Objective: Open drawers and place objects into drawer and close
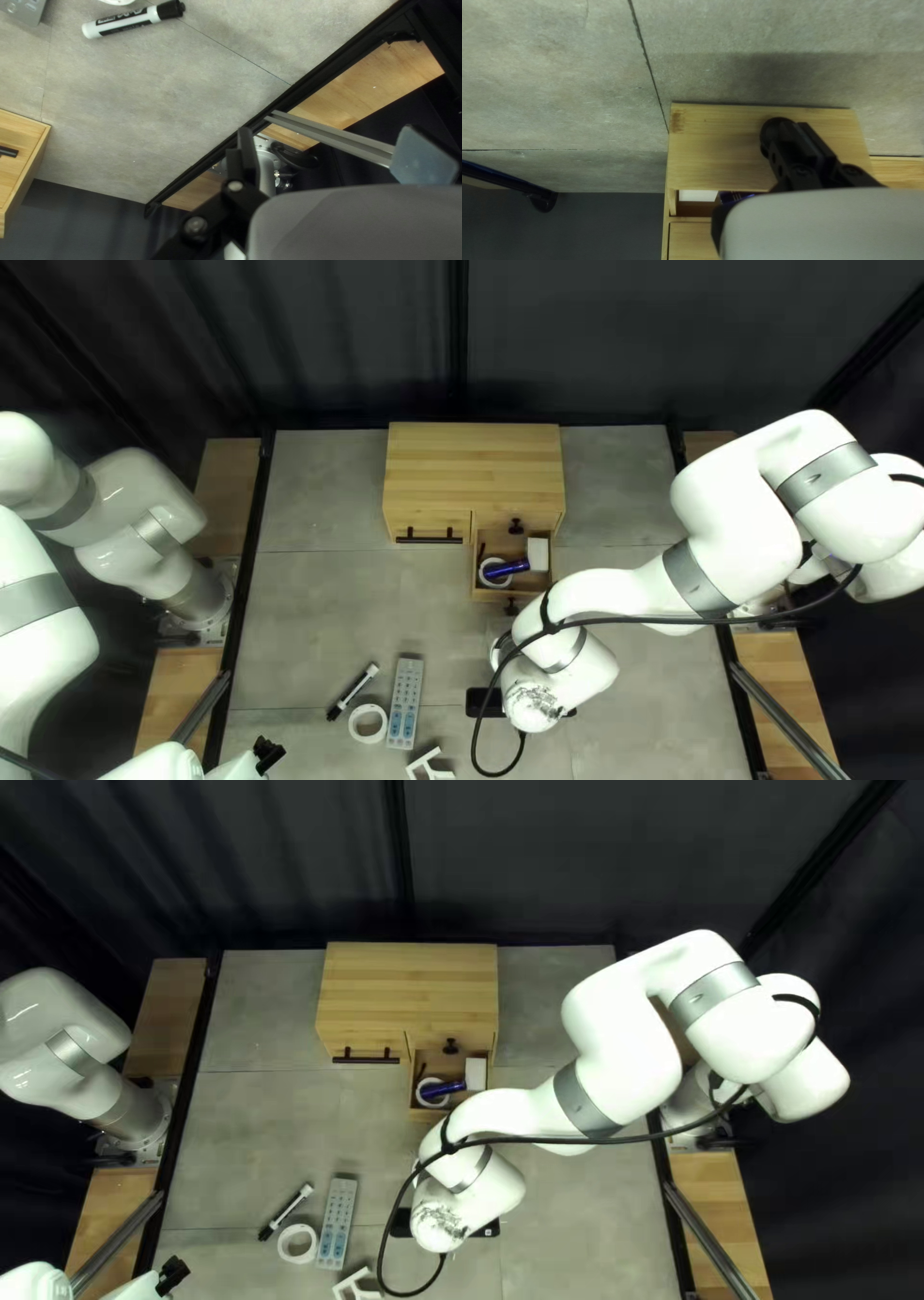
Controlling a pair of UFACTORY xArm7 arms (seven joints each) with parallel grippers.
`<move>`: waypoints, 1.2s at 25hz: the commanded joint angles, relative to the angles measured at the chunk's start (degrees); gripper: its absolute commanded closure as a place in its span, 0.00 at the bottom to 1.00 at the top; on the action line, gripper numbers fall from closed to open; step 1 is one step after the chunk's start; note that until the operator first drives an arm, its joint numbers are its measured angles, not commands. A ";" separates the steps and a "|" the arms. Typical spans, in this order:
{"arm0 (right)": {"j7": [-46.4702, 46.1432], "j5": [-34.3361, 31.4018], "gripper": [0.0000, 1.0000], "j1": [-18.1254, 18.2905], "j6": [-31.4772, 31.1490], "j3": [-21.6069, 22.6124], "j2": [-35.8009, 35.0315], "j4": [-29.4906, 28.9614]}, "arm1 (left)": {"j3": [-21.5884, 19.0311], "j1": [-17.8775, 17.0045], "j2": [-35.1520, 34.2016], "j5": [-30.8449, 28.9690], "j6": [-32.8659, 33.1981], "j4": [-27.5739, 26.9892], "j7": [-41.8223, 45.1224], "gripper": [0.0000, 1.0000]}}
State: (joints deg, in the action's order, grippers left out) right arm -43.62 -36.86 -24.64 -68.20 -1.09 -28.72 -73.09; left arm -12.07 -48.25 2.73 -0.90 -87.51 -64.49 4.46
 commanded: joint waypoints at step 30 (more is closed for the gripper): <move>0.25 0.25 0.93 1.49 3.46 -0.41 -0.70 1.16 | 0.00 0.00 0.00 0.00 0.00 0.00 0.00 0.00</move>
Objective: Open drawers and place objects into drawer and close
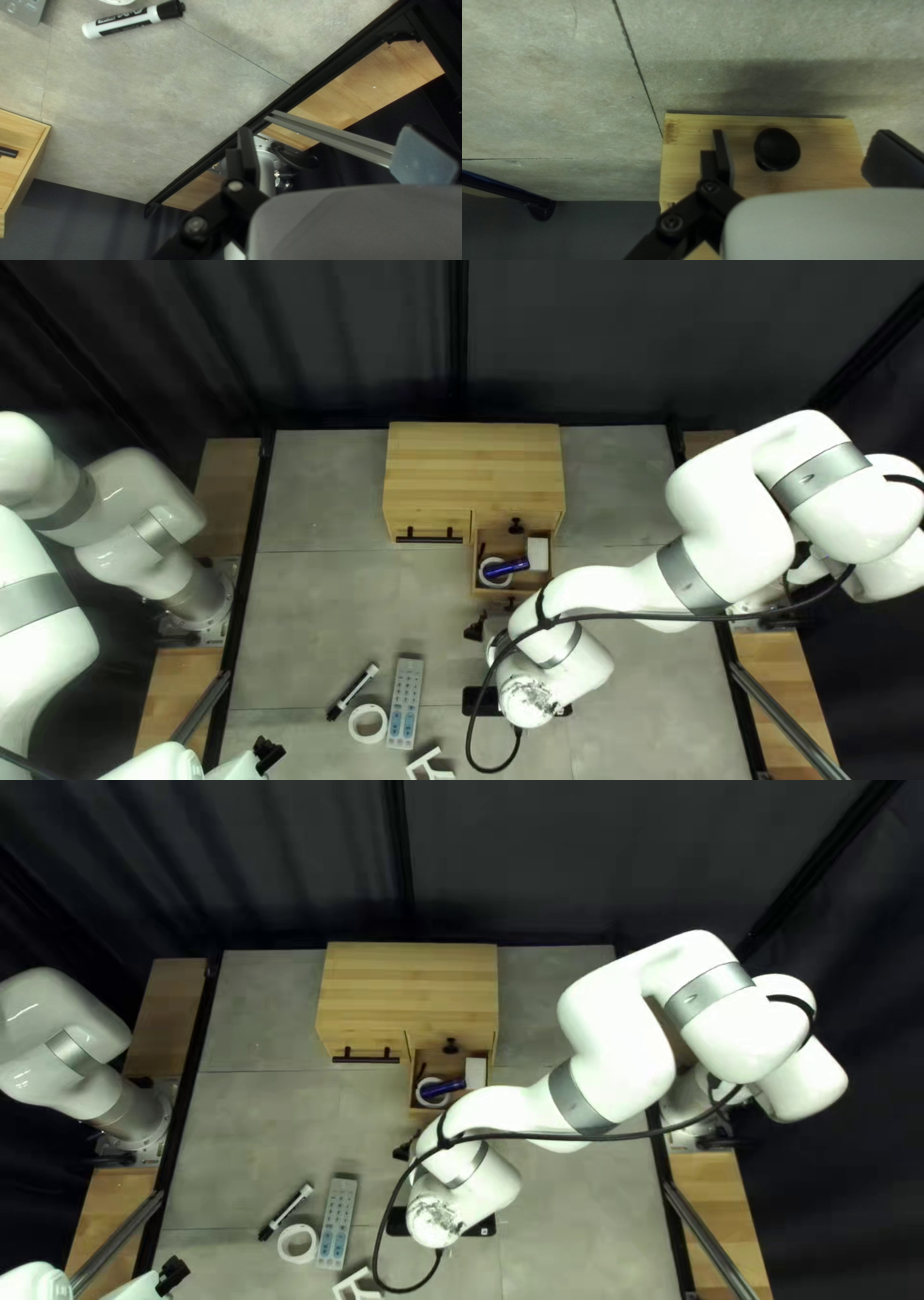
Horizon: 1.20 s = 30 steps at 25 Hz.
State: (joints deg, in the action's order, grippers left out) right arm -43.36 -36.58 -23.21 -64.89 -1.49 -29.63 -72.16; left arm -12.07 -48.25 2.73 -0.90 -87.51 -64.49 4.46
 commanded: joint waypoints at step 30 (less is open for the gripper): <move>-19.24 1.04 0.00 0.22 0.62 3.36 18.53 8.38 | 0.00 0.00 0.00 0.00 0.00 0.00 0.00 0.00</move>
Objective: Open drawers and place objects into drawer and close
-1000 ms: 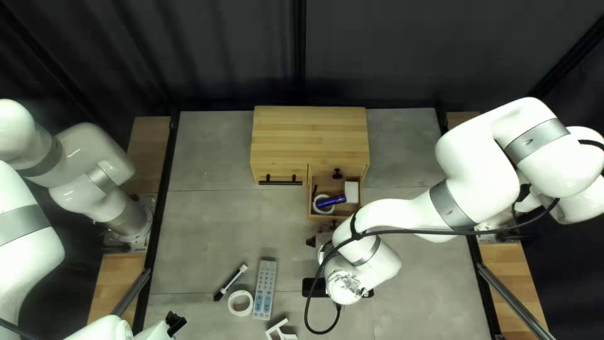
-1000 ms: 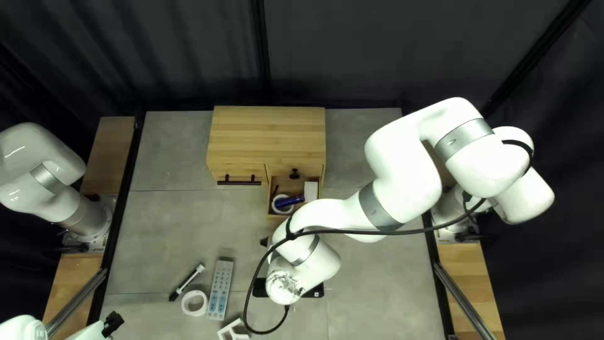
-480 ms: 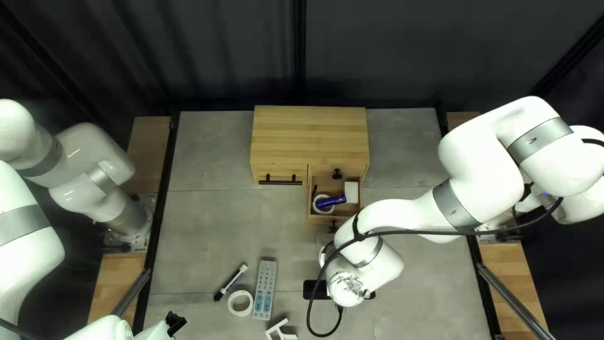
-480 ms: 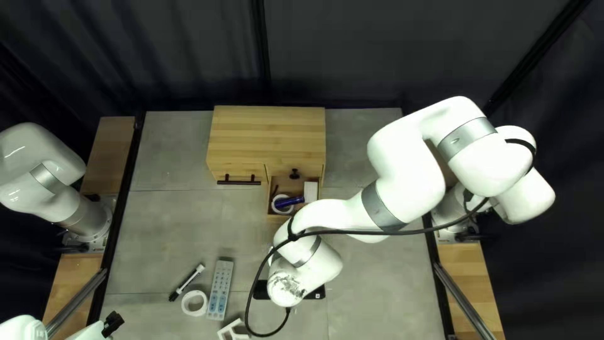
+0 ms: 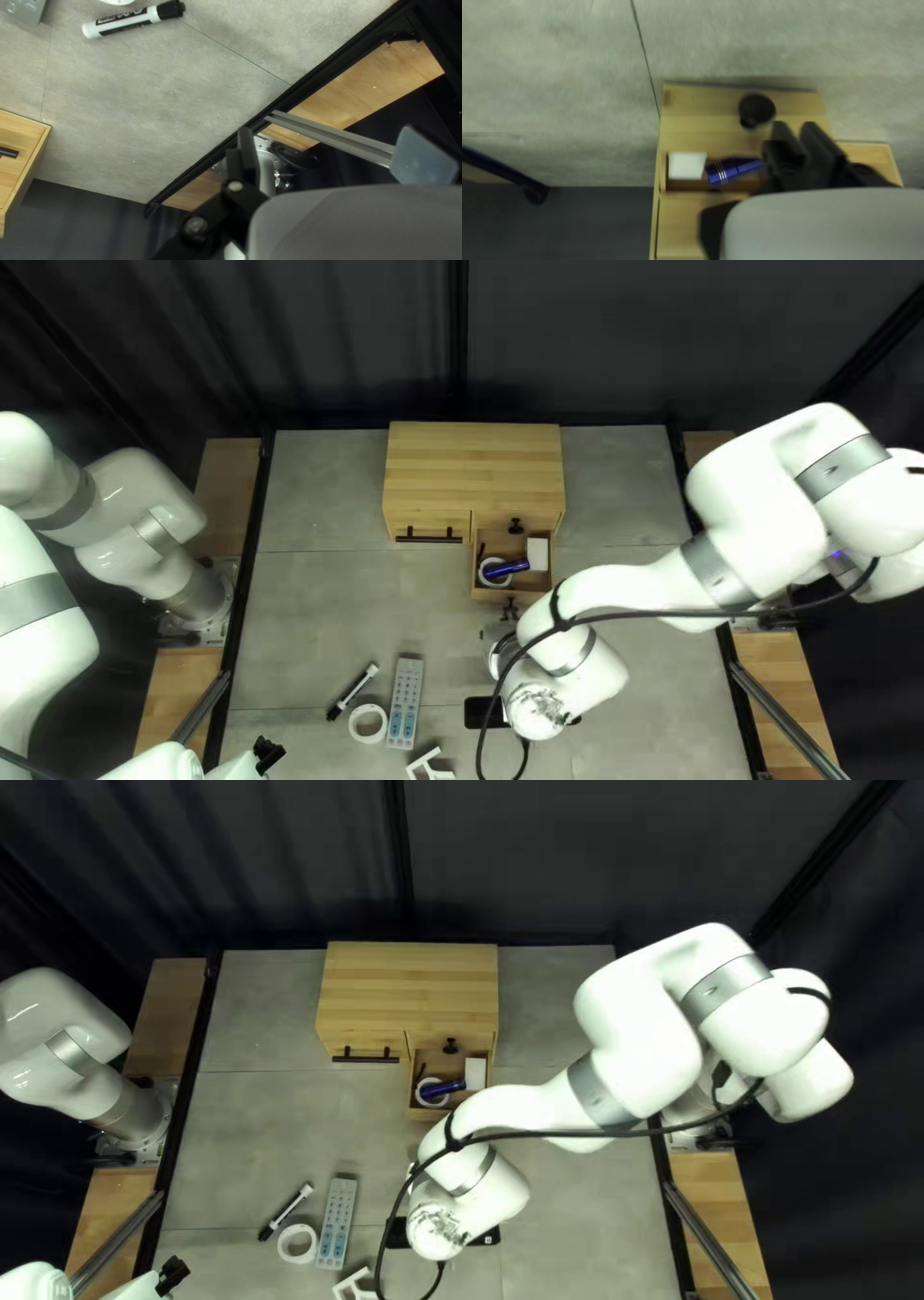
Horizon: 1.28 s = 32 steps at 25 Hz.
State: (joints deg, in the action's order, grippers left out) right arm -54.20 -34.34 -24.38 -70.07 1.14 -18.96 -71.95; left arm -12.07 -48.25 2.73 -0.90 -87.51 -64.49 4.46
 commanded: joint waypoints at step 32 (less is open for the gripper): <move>-60.96 3.38 0.00 6.79 17.81 0.32 5.69 9.64 | 0.00 0.00 0.00 0.00 0.00 0.00 0.00 0.00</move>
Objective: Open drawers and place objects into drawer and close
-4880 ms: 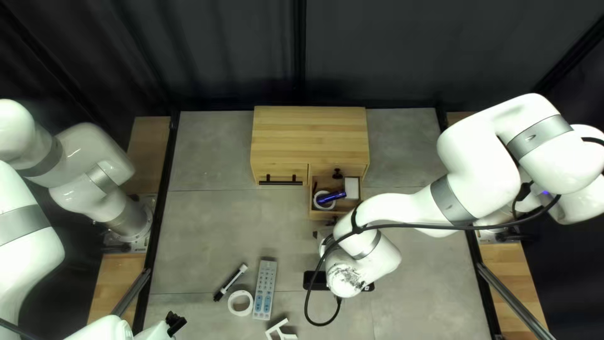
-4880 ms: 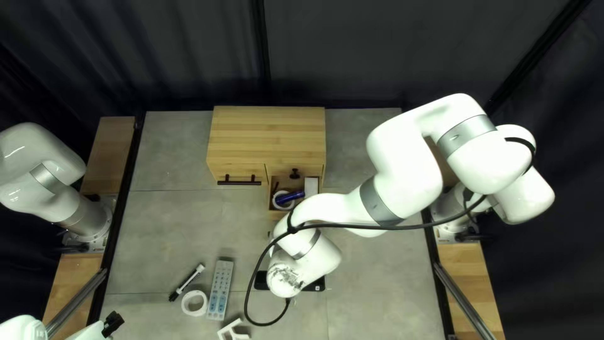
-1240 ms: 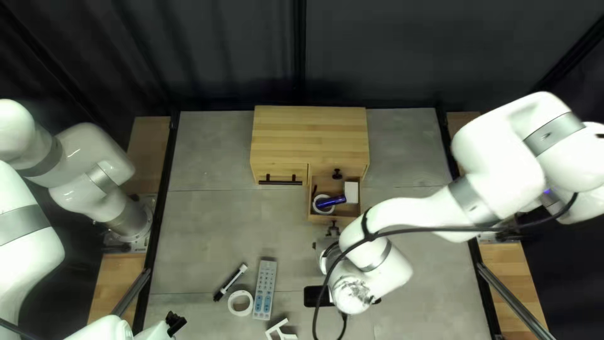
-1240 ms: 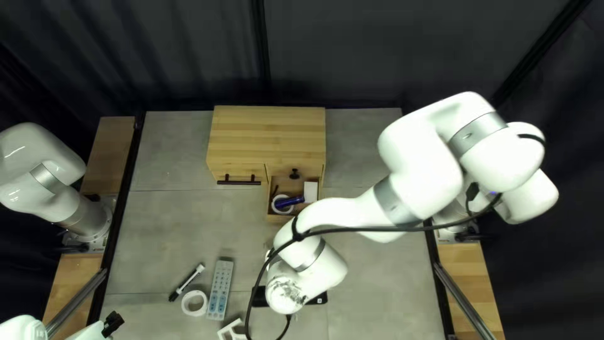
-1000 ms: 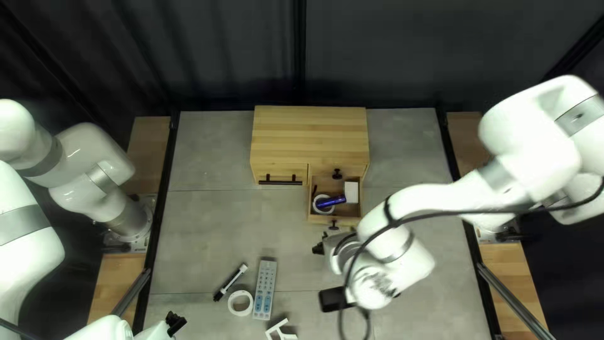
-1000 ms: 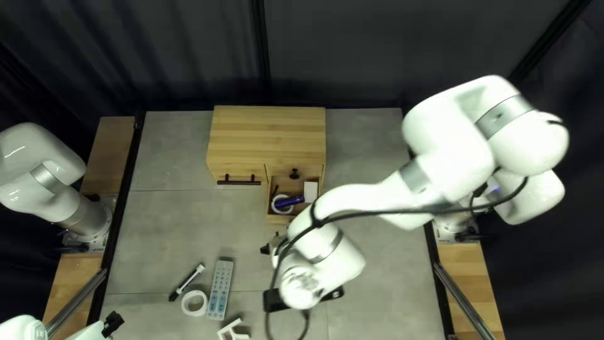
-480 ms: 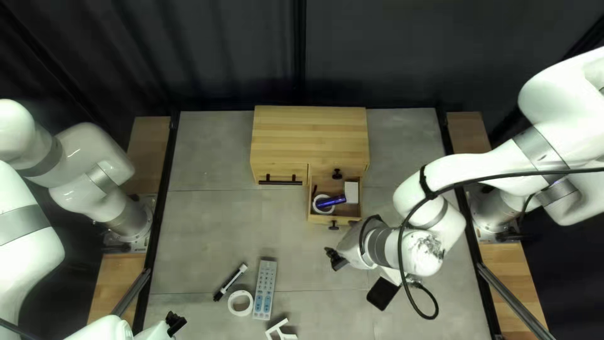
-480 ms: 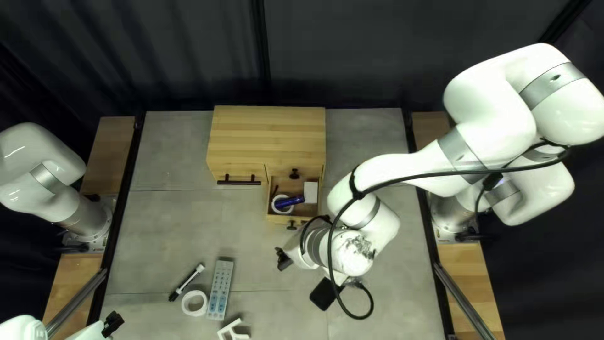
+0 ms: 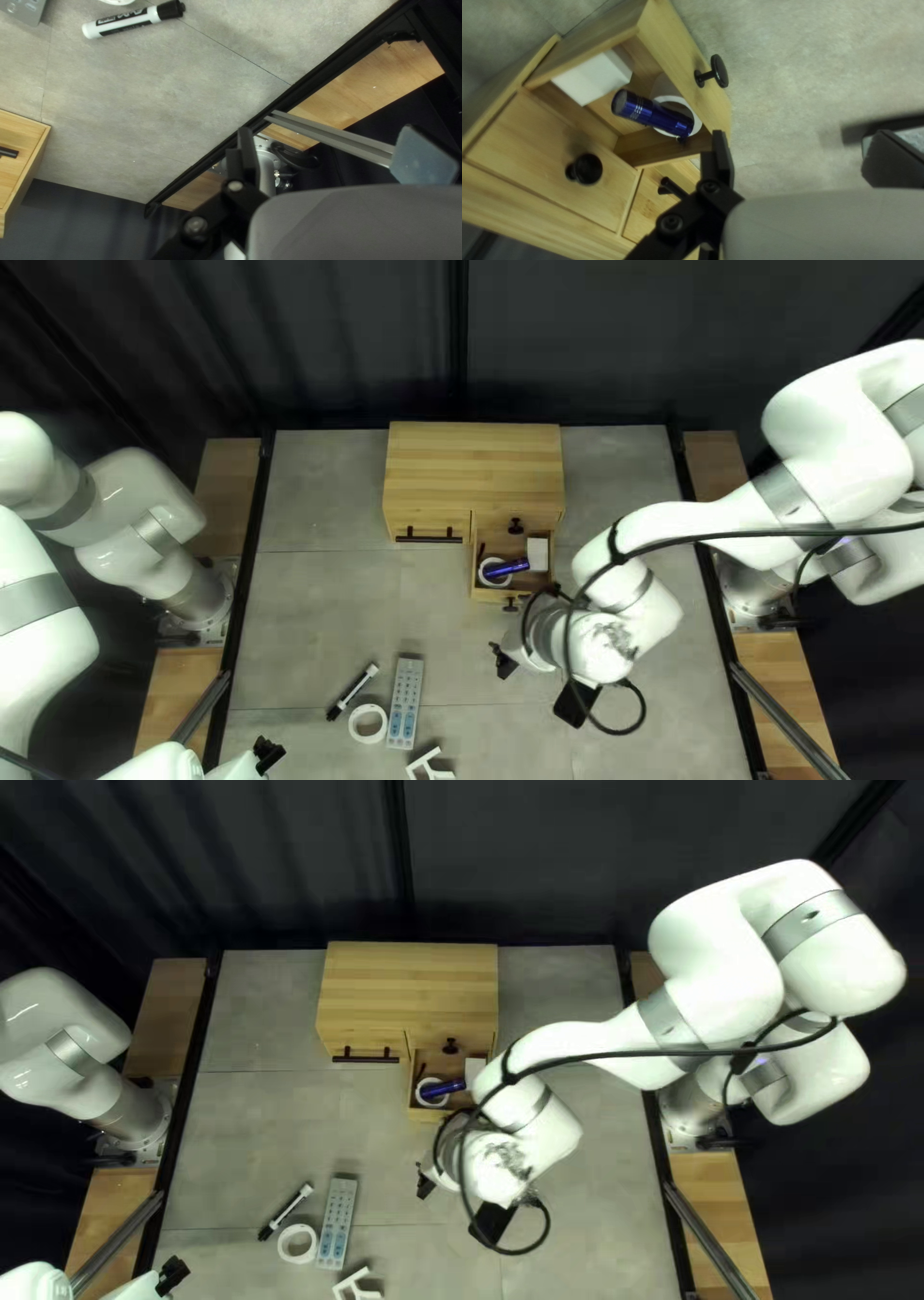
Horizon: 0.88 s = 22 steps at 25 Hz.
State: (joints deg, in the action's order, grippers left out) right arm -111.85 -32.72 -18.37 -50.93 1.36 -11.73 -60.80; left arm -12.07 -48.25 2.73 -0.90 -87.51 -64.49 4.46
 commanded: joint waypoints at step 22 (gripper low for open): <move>13.15 6.24 0.00 2.10 -12.03 -4.23 -5.22 -6.86 | 0.00 0.00 0.00 0.00 0.00 0.00 0.00 0.00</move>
State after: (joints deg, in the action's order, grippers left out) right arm -112.91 -25.94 -14.74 -56.86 -0.41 -16.61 -65.20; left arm -12.07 -48.25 2.73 -0.90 -87.51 -64.49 4.46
